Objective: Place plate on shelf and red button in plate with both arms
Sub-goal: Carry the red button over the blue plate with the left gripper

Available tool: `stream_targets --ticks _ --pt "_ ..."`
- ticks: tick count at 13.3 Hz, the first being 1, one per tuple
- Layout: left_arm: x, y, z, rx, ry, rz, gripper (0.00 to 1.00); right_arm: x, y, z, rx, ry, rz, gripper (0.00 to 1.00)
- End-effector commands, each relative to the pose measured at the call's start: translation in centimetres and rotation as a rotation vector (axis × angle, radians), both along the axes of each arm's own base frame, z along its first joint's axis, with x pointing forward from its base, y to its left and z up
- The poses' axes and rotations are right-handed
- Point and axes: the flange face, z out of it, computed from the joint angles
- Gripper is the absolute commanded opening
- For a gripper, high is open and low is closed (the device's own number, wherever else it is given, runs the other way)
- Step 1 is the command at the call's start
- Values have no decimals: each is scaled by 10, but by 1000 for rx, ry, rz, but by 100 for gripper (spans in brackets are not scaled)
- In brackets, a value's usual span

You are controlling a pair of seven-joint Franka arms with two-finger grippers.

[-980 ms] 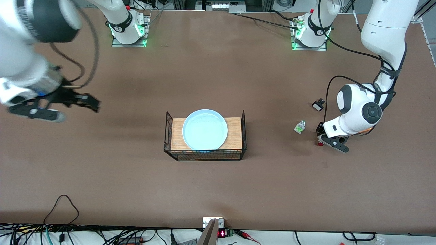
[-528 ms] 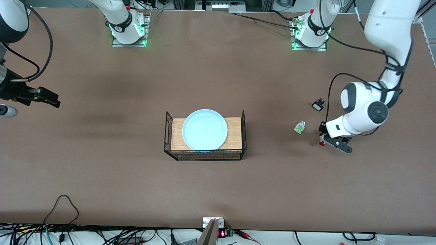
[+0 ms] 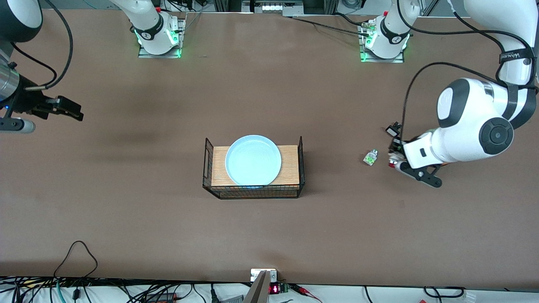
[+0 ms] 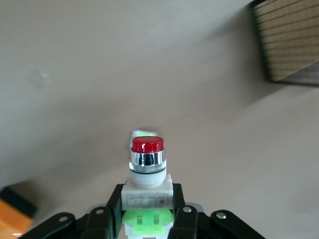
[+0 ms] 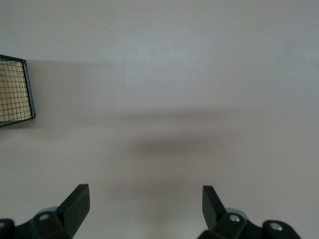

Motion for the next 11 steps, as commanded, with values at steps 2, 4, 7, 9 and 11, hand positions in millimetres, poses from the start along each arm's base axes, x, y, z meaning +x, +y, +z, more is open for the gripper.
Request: stream_targets --ticks 2,4,7,9,11 --pt "1 -65 63 -64 -1 104 16 -5 0 4 5 -26 24 100" --pt "-6 -115 80 -89 7 167 16 0 9 0 4 -12 35 100" --pt "-12 -201 96 -153 34 300 17 3 21 -2 -6 -16 45 100" --pt "-8 -242 84 -198 2 366 17 4 19 -2 1 -16 41 100" --pt "-8 -282 66 -260 -56 397 17 4 20 -2 0 -14 43 100"
